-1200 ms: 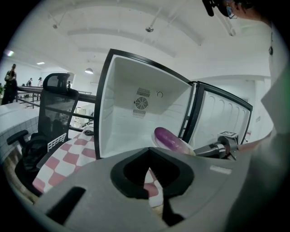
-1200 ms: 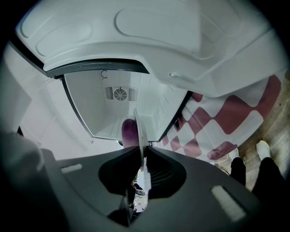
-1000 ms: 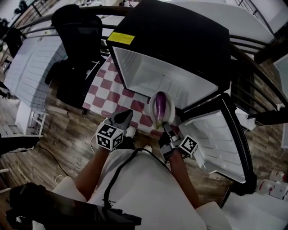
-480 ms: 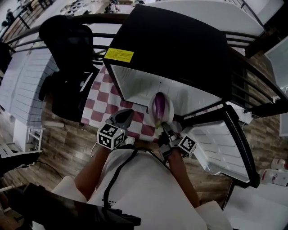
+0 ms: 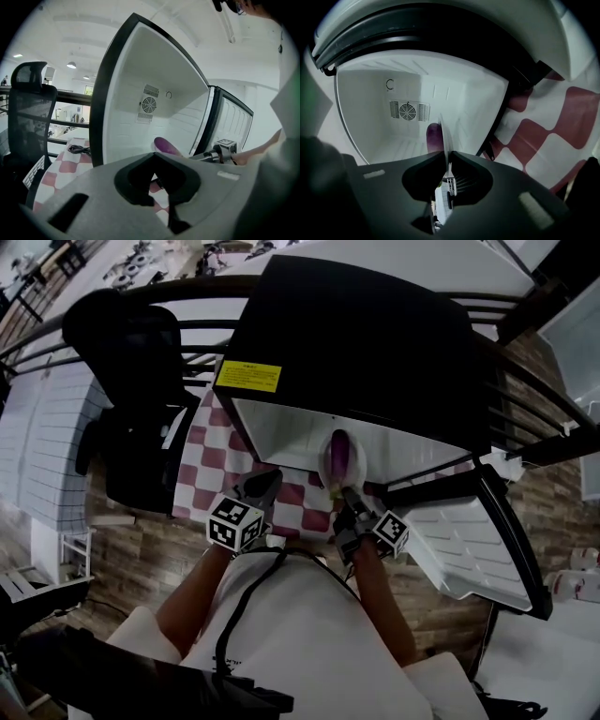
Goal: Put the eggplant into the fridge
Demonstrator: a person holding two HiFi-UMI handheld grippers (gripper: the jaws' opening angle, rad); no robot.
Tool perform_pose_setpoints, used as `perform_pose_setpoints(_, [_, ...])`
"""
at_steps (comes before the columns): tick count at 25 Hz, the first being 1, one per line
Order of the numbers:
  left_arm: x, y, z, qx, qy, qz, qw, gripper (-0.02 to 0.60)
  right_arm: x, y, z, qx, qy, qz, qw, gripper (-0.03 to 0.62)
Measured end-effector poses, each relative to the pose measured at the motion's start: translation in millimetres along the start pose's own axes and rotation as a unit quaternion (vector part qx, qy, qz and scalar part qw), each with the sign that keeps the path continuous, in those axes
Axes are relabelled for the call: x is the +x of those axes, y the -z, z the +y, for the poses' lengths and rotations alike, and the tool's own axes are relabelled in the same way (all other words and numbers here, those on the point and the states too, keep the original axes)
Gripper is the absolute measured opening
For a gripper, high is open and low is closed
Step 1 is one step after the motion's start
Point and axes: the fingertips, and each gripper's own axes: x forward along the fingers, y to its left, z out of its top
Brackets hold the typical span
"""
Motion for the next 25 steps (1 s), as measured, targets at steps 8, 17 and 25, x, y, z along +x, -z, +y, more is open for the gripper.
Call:
perform_pose_setpoints(8, [12.9, -5.6, 18.3, 0.009, 0.015, 0.003, 0.9998, 0.005, 26.8, -13.8, -15.8, -0.001, 0.011, -0.031, 0.999, 0.041])
perform_pose_setpoints(17, [22.0, -4.9, 33.0, 0.014, 0.032, 0.015, 0.9993, 0.005, 67.3, -5.5, -16.4, 0.001, 0.012, -0.039, 0.999, 0.041])
perform_pose_setpoints(25, [24.9, -5.7, 41.0, 0.015, 0.036, 0.019, 0.9991, 0.005, 105.0, 12.5, -13.6, 0.004, 0.013, -0.024, 1.000, 0.043])
